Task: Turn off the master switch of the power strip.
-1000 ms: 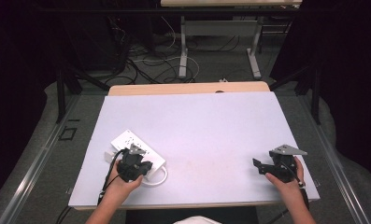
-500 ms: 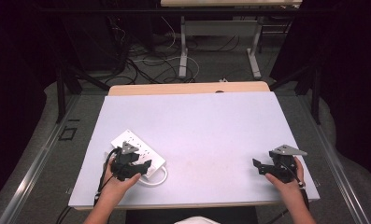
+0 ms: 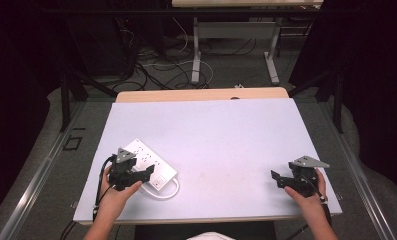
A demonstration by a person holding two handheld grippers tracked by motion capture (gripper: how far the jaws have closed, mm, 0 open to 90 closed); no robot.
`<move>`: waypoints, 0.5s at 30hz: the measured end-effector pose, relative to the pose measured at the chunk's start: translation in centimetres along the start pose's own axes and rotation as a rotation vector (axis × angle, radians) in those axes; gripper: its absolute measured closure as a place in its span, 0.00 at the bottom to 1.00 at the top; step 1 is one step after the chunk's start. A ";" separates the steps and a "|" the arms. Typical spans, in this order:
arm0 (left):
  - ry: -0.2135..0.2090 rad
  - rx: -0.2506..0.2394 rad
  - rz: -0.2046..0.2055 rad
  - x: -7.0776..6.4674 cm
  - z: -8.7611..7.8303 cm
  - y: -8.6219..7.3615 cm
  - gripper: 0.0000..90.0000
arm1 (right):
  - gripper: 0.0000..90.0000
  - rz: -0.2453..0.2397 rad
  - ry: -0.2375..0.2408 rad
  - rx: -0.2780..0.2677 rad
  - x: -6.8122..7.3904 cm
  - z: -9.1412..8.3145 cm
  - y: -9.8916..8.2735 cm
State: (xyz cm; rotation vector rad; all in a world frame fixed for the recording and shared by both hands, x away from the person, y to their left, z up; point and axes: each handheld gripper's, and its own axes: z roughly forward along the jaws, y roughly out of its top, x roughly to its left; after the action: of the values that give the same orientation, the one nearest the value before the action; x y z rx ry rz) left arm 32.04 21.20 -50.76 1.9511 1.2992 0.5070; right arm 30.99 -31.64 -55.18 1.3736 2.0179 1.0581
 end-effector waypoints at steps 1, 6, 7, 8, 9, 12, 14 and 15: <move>0.000 0.004 -0.012 0.2 -0.1 0.0 0.29 | 0.25 0.000 -0.001 0.001 0.0 0.0 0.0; 0.011 0.004 -0.059 1.4 -0.5 -0.2 0.26 | 0.25 0.000 -0.002 0.002 -0.1 0.0 -0.1; 0.016 0.003 -0.065 1.6 -0.6 -0.2 0.24 | 0.25 -0.005 -0.004 -0.001 -0.1 -0.1 -0.1; 0.013 -0.001 -0.080 1.8 -0.6 -0.2 0.20 | 0.25 -0.008 -0.005 -0.004 -0.2 -0.1 -0.1; 0.010 -0.002 -0.095 2.0 -0.7 -0.2 0.17 | 0.25 -0.006 -0.005 -0.004 -0.2 -0.1 -0.1; -0.007 -0.015 -0.138 2.6 -0.9 -0.3 0.06 | 0.25 -0.004 -0.006 -0.003 -0.2 -0.1 -0.1; -0.019 -0.027 -0.163 2.9 -1.1 -0.3 0.01 | 0.25 -0.005 -0.006 -0.004 -0.2 -0.1 -0.2; -0.013 -0.029 -0.166 3.1 -1.2 -0.3 0.01 | 0.25 -0.002 -0.006 -0.003 -0.1 -0.1 -0.1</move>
State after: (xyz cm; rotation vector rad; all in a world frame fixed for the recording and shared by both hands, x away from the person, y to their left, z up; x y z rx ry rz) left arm 32.31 24.50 -50.42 1.8014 1.4231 0.4273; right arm 30.87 -31.84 -55.23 1.3713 2.0124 1.0551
